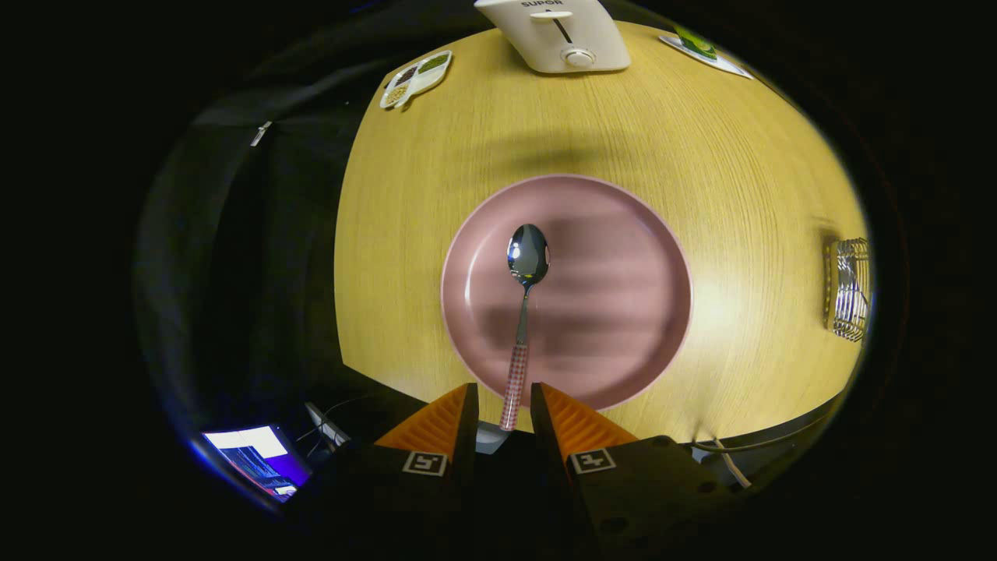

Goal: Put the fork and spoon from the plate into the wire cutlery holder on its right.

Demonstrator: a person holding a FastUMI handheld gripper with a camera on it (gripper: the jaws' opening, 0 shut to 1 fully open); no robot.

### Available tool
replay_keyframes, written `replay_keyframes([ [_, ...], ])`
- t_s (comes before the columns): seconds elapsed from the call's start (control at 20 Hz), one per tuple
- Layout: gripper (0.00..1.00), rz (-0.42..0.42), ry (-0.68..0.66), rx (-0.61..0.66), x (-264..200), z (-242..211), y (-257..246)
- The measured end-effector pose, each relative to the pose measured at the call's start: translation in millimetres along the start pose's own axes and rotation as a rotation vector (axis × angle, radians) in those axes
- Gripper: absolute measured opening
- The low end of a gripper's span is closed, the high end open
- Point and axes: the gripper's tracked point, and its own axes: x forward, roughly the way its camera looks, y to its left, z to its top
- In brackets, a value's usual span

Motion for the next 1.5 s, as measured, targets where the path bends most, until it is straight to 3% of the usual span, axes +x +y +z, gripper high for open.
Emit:
replay_keyframes([
  [0.5,0.42,-0.106,0.036,0.033,55,-10,-13],
  [0.55,0.38,-0.112,0.043,0.031,56,-10,-14],
  [0.6,0.15,-0.108,0.044,0.029,55,-9,-12],
  [0.85,0.09,-0.052,0.048,-0.002,38,-13,-8],
  [1.05,0.09,0.033,0.03,-0.1,-26,-11,-3],
  [1.25,0.09,0.068,0.01,-0.222,-131,0,-26],
  [1.5,0.08,-0.043,0.063,-0.304,-249,6,-112],
])
